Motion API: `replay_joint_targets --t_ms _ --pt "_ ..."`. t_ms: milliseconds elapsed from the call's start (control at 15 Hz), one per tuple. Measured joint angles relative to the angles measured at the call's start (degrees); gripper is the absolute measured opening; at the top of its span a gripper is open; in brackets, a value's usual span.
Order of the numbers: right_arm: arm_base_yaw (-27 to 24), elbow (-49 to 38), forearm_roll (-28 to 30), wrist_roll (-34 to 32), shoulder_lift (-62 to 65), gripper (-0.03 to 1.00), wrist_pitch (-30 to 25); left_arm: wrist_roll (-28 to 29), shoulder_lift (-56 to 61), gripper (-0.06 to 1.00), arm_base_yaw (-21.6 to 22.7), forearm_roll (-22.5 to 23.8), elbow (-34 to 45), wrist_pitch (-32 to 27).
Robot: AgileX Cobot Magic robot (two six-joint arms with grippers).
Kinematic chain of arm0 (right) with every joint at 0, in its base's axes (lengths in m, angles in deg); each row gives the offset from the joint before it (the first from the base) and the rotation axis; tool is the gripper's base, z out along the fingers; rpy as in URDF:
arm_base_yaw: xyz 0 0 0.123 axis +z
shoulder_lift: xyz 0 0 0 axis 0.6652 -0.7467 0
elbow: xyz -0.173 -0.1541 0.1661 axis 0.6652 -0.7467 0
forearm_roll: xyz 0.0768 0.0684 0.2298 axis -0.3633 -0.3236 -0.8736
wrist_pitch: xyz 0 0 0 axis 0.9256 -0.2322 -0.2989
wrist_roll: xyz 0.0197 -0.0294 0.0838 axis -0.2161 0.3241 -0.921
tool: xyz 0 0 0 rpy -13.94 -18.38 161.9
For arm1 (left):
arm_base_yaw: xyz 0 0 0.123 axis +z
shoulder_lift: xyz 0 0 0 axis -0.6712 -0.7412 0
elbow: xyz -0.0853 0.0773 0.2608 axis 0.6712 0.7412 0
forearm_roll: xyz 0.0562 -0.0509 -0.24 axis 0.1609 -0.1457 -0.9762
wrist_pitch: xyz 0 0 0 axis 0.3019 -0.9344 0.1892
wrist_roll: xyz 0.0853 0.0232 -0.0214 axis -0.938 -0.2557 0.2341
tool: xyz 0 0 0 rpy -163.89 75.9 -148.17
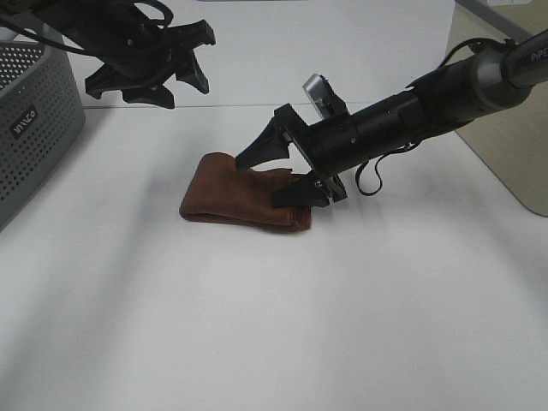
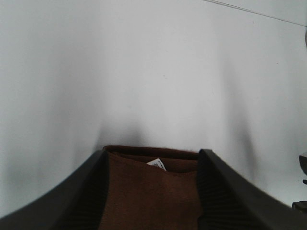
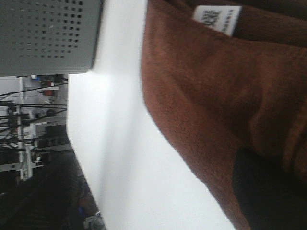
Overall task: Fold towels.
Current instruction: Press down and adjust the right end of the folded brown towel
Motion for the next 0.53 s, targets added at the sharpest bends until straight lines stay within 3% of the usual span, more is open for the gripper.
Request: replay_joint_targets --t_ms 333,533 --pt "0.0 4.3 11.9 -6.1 -0.1 0.82 2.8 0.0 0.0 0.53 0.0 2.1 0.0 0.0" --pt "0.0 11.5 22.1 -13.3 -0.1 0.82 -1.5 0.0 0.0 0.53 0.0 2.4 -0.1 -0.1"
